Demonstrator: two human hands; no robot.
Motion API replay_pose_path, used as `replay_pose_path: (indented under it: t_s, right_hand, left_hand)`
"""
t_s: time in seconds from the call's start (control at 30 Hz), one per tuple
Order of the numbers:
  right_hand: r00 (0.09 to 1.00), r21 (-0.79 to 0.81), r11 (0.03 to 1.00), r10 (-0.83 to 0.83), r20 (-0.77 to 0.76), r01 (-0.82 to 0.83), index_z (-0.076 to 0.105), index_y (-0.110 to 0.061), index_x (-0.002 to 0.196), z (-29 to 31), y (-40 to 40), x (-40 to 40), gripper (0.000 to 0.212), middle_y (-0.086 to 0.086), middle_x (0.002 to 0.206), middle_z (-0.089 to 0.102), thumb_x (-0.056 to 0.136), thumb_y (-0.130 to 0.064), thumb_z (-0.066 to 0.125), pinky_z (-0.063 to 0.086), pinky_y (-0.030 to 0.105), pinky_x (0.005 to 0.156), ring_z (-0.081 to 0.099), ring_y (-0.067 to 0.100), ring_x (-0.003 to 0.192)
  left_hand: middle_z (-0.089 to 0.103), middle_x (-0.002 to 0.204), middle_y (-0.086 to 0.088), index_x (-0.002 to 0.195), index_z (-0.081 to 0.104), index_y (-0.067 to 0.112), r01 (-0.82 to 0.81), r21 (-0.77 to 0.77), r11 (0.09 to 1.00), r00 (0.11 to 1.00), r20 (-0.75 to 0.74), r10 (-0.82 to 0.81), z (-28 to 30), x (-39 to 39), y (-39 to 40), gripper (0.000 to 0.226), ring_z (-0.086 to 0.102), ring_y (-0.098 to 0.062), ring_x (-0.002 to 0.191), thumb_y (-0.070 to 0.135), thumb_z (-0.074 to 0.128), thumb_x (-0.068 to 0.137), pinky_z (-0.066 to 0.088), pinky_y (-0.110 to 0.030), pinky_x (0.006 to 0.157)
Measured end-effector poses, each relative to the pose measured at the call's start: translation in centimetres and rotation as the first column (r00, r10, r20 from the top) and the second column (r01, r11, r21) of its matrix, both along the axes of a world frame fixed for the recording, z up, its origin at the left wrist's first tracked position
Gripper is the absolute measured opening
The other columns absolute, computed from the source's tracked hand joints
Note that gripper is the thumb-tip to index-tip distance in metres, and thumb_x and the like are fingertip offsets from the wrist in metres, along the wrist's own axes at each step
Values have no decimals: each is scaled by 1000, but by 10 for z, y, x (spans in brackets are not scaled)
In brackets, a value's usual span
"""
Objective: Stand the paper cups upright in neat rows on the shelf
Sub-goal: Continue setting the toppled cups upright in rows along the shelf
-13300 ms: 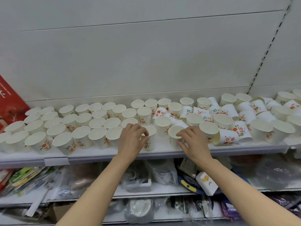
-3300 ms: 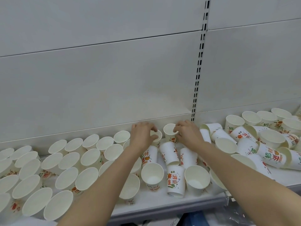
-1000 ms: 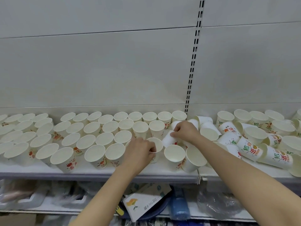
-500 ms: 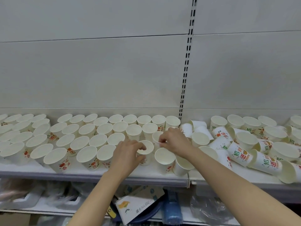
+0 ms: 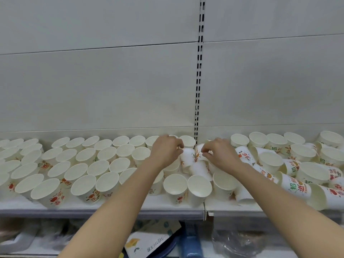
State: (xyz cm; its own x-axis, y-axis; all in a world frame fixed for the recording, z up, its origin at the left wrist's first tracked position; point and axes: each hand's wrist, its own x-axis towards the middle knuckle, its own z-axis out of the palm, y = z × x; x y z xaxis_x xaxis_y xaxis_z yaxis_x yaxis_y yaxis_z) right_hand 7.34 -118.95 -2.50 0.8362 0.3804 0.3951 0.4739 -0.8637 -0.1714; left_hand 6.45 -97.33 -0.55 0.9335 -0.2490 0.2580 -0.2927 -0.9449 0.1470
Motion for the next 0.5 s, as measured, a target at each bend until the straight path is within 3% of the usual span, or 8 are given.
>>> replay_pose_path:
  t_s: [0.23,0.4,0.5]
  right_hand:
    - [995,11,997,-80,-54,81,71,-21,96,2,-16,23,14,-6,93,71,87,-25,61,31,26,73,53,19,90]
    - [978,11,993,-114,-173,118,68,-22,104,3,-15,45,20,-7,98,68,88,-30,61,40,29,73,50,16,98]
    - [950,-54,990,-143,-279,133,63,-23,114,0,-9,60,29,-5,108,65,88,-34,60,43,32,80,47,16,108]
  left_hand:
    - [65,112,-3,120,58,24,11,176,984,964,-263,36,-26,56,-29,41,59,-25,105,42,63,84,44,-32,77]
    - [68,98,2,102,67,23,-18,-2,1000,933,-359,17,-21,64,-27,31,63,-20,93,39,73,76,46,-28,70]
    - [69,89,10,87,70,28,-52,-94,994,948,-317,20,-10,59,-17,14,62,-13,86,31,74,74,46,-25,67]
